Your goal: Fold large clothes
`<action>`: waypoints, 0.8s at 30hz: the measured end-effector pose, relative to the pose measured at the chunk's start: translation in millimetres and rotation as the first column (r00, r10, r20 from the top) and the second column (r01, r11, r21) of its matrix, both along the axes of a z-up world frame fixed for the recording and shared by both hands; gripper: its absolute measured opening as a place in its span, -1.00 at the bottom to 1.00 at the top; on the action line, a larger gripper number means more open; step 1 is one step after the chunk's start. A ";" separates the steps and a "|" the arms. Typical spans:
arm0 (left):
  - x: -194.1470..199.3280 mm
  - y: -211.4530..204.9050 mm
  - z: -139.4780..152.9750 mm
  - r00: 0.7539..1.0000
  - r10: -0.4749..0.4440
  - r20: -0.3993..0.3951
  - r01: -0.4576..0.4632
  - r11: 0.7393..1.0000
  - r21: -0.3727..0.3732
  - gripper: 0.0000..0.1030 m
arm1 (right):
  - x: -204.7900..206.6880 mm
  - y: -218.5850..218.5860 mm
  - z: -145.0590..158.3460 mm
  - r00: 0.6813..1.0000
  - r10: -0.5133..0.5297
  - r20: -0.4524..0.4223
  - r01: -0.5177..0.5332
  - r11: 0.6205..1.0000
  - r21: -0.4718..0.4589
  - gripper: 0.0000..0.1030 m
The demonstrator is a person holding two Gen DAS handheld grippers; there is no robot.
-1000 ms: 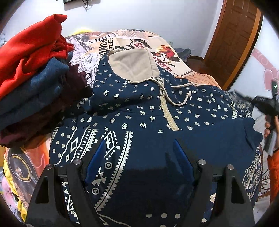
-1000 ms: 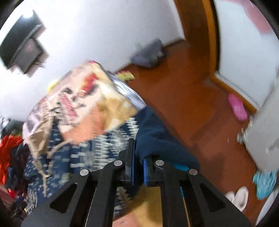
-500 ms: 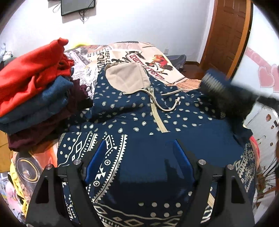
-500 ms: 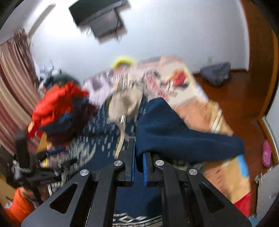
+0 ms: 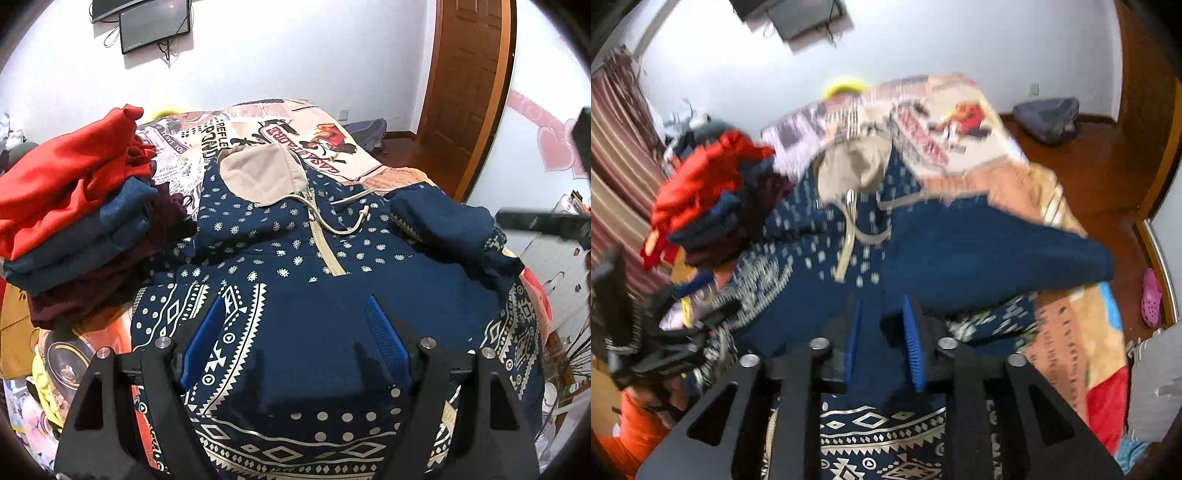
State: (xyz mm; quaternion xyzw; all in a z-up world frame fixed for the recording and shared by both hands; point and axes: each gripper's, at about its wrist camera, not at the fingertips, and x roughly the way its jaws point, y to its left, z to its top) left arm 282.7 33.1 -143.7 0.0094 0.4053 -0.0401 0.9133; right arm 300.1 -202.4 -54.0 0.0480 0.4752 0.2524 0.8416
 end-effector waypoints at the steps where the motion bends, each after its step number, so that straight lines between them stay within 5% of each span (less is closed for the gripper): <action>1: 1.0 -0.2 0.9 1.000 0.001 0.002 -0.001 1.000 -0.006 0.51 | -1.0 -5.3 8.3 0.999 -0.014 0.032 0.014 1.000 0.010 -0.49; 10: 11.3 -3.6 2.0 1.000 0.006 0.008 -0.006 1.000 -0.022 0.51 | 1.3 -74.7 61.5 0.966 -0.176 0.189 0.189 0.981 -0.052 -0.28; 19: 22.9 -13.8 -10.0 1.000 0.008 -0.020 -0.009 1.000 -0.023 0.51 | 37.1 -116.9 12.5 0.963 -0.269 0.010 0.269 0.962 -0.055 -0.11; 24: 25.4 -18.3 -10.5 1.000 -0.001 -0.026 0.001 1.000 -0.011 0.51 | 62.8 -123.1 -45.2 0.913 -0.367 -0.181 0.376 0.926 0.020 -0.11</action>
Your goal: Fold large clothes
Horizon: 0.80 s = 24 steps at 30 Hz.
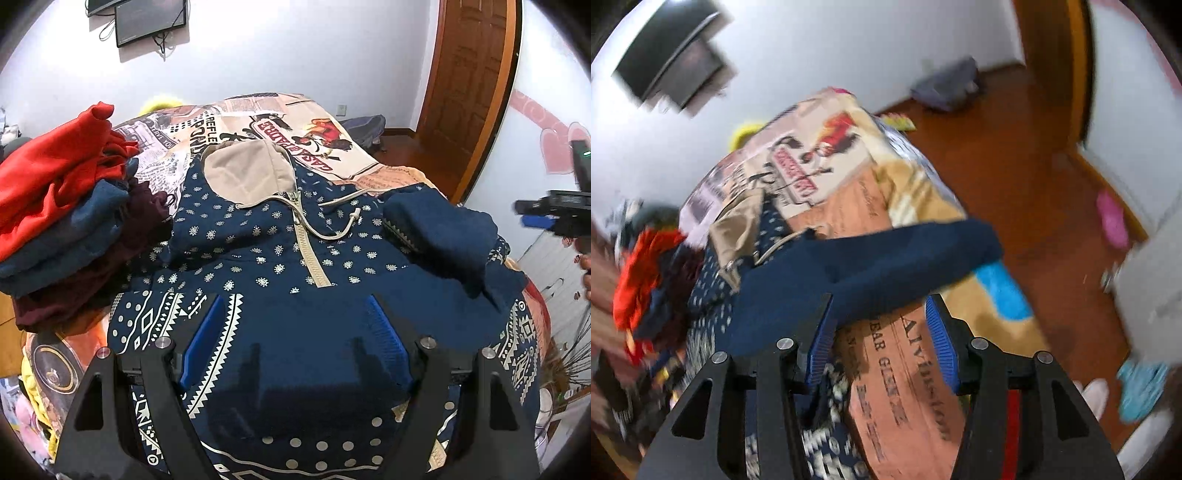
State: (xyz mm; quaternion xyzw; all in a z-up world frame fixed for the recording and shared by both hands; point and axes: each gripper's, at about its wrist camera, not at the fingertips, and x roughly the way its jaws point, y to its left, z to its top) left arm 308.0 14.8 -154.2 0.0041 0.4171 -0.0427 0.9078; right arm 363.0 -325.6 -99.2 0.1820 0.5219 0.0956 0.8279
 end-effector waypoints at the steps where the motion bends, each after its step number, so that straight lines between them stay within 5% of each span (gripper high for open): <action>1: 0.3 -0.6 0.3 1.000 -0.002 0.000 0.002 1.000 0.003 0.51 | 4.9 -0.6 -10.6 1.000 -0.018 -0.024 0.019 0.999 0.036 -0.11; 11: 5.2 -2.6 0.5 1.000 -0.002 0.006 0.002 1.000 0.019 0.51 | 36.1 -12.1 -78.3 0.975 -0.125 -0.185 0.162 0.967 0.196 -0.11; 12: 5.6 -2.3 0.3 1.000 -0.001 0.005 0.001 1.000 0.018 0.51 | 37.2 -12.7 -80.0 0.976 -0.128 -0.177 0.163 0.965 0.203 -0.13; 15: 6.5 -2.2 0.5 1.000 0.001 0.008 -0.001 1.000 0.030 0.51 | 39.1 -13.4 -78.1 0.980 -0.136 -0.143 0.161 0.969 0.184 -0.77; 24: -0.5 3.4 10.9 0.999 0.008 0.037 -0.009 1.000 0.029 0.51 | 27.1 2.5 -8.7 0.994 -0.078 0.075 0.070 0.993 0.093 -0.86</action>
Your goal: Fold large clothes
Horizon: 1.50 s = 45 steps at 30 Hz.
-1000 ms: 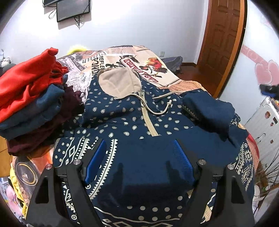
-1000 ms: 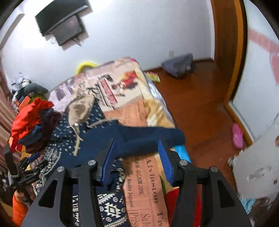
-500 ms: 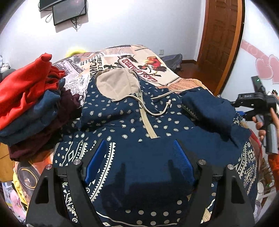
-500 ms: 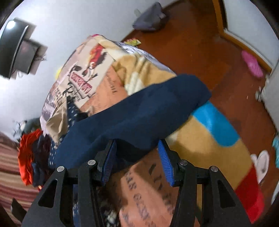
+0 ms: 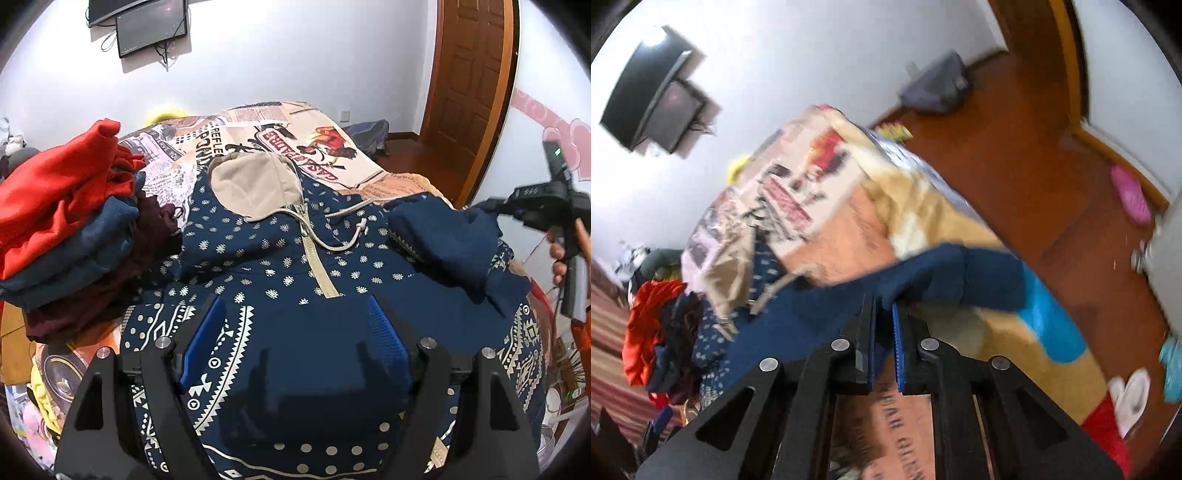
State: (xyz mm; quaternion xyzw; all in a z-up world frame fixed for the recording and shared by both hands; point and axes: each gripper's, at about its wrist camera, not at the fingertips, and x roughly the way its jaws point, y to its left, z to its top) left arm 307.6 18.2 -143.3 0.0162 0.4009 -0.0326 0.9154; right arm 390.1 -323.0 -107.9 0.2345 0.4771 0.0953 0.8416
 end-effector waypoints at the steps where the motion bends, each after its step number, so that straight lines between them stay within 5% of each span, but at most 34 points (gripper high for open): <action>1: -1.1 1.5 1.9 1.000 0.003 0.005 -0.003 1.000 -0.002 0.51 | -3.3 3.2 12.7 0.999 0.012 0.031 -0.011 1.000 -0.007 -0.86; 10: -20.5 21.5 26.7 0.997 0.037 0.072 -0.036 0.999 -0.018 0.51 | -44.6 74.3 121.6 0.930 0.228 0.288 -0.213 0.974 -0.083 -0.87; 15: -34.4 36.5 34.3 0.994 0.060 0.093 -0.057 0.998 -0.040 0.51 | -63.2 125.2 142.3 0.883 0.313 0.348 -0.307 0.949 -0.075 -0.87; 26: -71.9 84.4 46.2 0.971 0.159 0.177 -0.154 0.987 -0.042 0.72 | -90.0 241.7 117.2 0.785 0.574 0.235 -0.550 0.819 -0.164 -0.86; 34: -82.5 108.1 34.8 0.973 0.189 0.133 -0.182 0.981 -0.065 0.72 | -117.7 280.9 82.2 0.692 0.717 0.086 -0.693 0.693 -0.196 -0.85; 39: -79.8 108.2 23.5 0.981 0.177 0.085 -0.169 0.981 -0.093 0.72 | -123.4 274.0 90.6 0.698 0.710 0.090 -0.668 0.691 -0.276 -0.81; 45: -57.2 91.9 -0.6 0.993 0.113 -0.011 -0.114 0.990 -0.081 0.72 | -119.9 230.1 112.4 0.745 0.649 0.156 -0.558 0.733 -0.390 -0.22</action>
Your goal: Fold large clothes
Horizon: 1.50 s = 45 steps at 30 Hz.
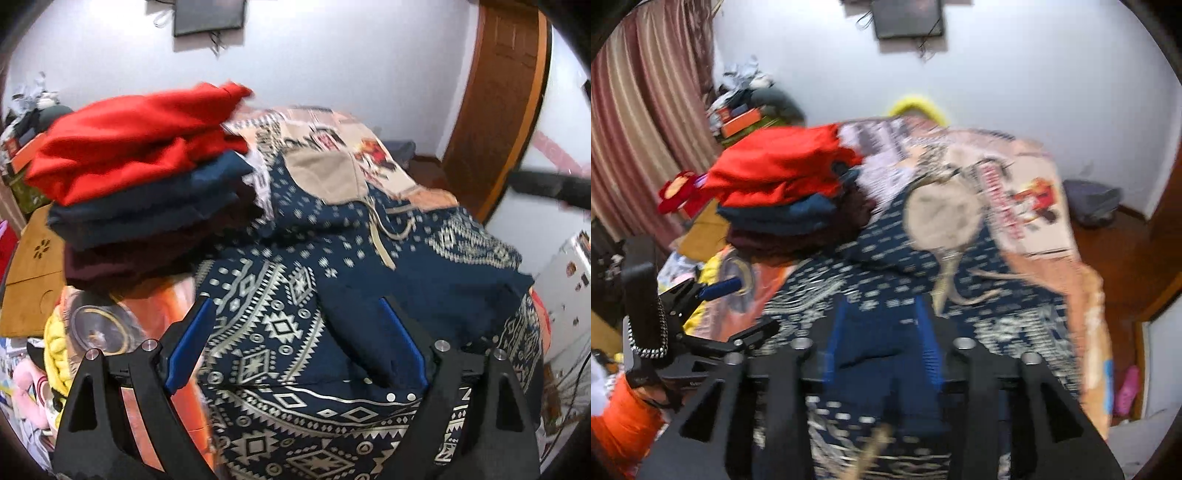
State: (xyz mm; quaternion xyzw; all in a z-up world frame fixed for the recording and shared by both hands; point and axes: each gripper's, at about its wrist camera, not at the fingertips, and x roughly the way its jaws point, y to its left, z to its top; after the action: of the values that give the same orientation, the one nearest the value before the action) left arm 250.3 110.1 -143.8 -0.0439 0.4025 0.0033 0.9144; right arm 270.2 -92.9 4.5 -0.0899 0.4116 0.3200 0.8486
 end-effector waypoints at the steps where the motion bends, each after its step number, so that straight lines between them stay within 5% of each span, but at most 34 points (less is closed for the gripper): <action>1: 5.4 -3.8 -4.4 1.000 -0.009 -0.024 0.009 1.000 0.006 0.72 | 0.5 -9.7 2.8 1.000 -0.018 0.023 0.018 1.000 -0.013 -0.21; 9: 41.2 -48.2 -33.4 0.979 -0.131 -0.158 0.138 0.990 0.035 0.72 | 17.4 -92.0 1.1 0.982 -0.184 0.050 0.189 0.975 -0.117 -0.07; 16: 63.2 -84.1 -65.0 0.952 -0.180 -0.248 0.212 0.971 0.110 0.59 | 36.7 -134.5 -45.2 0.948 -0.316 -0.037 0.306 0.937 -0.168 -0.06; 19: 71.2 -87.6 -76.4 0.942 -0.182 -0.281 0.224 0.967 0.122 0.24 | 44.9 -134.4 -69.4 0.939 -0.334 -0.079 0.316 0.931 -0.181 -0.06; 23: 77.0 -73.4 -66.7 0.953 -0.153 -0.263 0.181 0.980 0.086 -0.65 | 51.4 -131.5 -94.6 0.934 -0.344 -0.098 0.314 0.920 -0.236 -0.06; 24: 77.8 -66.4 -61.7 0.956 -0.142 -0.256 0.162 0.985 0.056 -0.68 | 52.0 -130.3 -98.7 0.933 -0.346 -0.094 0.314 0.916 -0.251 -0.06; 28: 72.0 -27.0 -23.1 0.985 -0.084 -0.148 0.069 0.992 -0.102 -0.74 | 45.8 -131.0 -89.6 0.938 -0.340 -0.070 0.320 0.925 -0.207 -0.06; 33: 57.7 -0.1 27.4 0.999 -0.048 0.011 0.049 0.994 -0.099 -0.76 | 47.7 -119.3 -69.5 0.952 -0.304 -0.035 0.294 0.939 -0.177 -0.06; 38: 38.6 10.1 43.8 0.994 -0.029 0.103 0.033 0.999 -0.036 -0.76 | 54.0 -106.3 -87.7 0.949 -0.309 -0.069 0.290 0.936 -0.198 -0.05; 41: 29.0 15.0 34.6 0.995 -0.012 0.095 0.012 1.000 0.008 -0.76 | 54.1 -101.3 -109.3 0.940 -0.305 -0.152 0.272 0.940 -0.207 -0.05; 45: 32.9 28.1 0.3 0.999 0.007 -0.037 -0.007 1.000 -0.013 -0.69 | 43.8 -91.4 -113.7 0.959 -0.267 -0.089 0.236 0.936 -0.261 -0.05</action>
State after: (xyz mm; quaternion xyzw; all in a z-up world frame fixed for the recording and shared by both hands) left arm 283.2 138.2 -143.5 -0.0514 0.4191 0.0046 0.9065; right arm 314.0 -184.3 -109.2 -0.1217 0.5080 0.1596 0.8377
